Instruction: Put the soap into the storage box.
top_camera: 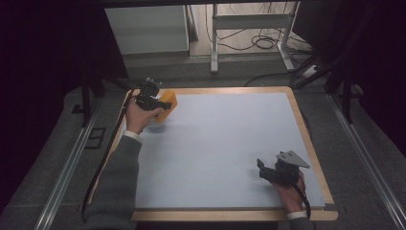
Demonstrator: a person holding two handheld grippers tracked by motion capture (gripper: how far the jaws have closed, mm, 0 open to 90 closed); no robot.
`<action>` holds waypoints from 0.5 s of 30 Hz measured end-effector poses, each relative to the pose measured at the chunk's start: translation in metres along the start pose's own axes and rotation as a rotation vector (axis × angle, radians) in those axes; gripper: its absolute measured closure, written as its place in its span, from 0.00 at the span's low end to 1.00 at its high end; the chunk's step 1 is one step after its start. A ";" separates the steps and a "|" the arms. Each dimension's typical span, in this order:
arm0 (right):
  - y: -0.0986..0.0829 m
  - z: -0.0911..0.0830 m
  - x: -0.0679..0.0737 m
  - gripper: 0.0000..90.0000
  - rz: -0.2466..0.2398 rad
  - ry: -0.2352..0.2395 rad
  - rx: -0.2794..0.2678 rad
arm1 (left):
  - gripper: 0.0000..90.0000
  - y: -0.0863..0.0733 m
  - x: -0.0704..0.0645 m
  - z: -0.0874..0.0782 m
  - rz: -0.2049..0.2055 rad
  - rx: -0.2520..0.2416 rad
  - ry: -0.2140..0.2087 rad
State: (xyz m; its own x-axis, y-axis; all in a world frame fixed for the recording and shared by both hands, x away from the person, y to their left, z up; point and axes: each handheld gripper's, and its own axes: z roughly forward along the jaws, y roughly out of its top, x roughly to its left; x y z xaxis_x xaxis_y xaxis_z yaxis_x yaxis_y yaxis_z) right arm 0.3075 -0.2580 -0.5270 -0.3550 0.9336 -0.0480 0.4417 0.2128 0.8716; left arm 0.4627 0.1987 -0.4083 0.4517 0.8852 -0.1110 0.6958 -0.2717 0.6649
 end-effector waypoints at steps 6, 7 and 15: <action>0.000 0.000 0.000 0.10 0.002 0.000 -0.003 | 0.68 -0.002 0.010 0.002 -0.026 -0.002 0.010; 0.000 0.000 0.000 0.10 0.001 -0.001 -0.003 | 0.68 -0.002 0.012 0.002 -0.032 -0.002 0.015; 0.000 0.000 0.000 0.10 0.001 -0.001 -0.004 | 0.68 -0.002 0.025 0.005 -0.070 -0.001 0.046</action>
State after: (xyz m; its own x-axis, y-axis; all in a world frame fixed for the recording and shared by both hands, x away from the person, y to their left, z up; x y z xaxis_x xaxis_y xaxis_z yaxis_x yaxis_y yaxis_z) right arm 0.3071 -0.2581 -0.5269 -0.3532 0.9344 -0.0476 0.4390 0.2104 0.8735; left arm 0.4755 0.2194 -0.4164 0.3760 0.9184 -0.1231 0.7243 -0.2084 0.6573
